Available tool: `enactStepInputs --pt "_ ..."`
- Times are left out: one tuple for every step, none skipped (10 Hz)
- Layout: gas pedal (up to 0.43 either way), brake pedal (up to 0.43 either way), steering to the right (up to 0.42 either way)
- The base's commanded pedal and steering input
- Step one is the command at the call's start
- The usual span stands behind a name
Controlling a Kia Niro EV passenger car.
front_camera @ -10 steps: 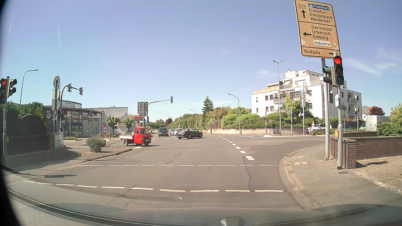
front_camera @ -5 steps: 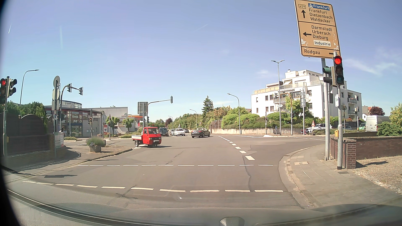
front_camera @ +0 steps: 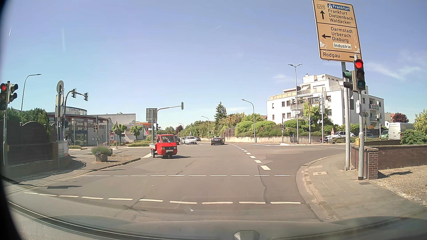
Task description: Follow the waypoints while adhering to traffic rules and regulations
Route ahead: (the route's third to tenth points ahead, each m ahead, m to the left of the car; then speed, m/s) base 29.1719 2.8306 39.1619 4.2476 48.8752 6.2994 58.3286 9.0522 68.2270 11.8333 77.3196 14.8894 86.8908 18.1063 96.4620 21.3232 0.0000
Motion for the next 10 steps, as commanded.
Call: enactStepInputs --pt "0.0 0.366 -0.005" --pt "0.0 0.366 -0.005" --pt "0.0 0.366 -0.005" --pt "0.0 0.366 -0.005" --pt "0.0 0.366 -0.005" --pt "0.0 0.366 -0.005" --pt "0.0 0.366 -0.005" --pt "0.0 0.372 -0.005" --pt "0.0 0.366 -0.005" --pt "0.0 0.366 -0.005"
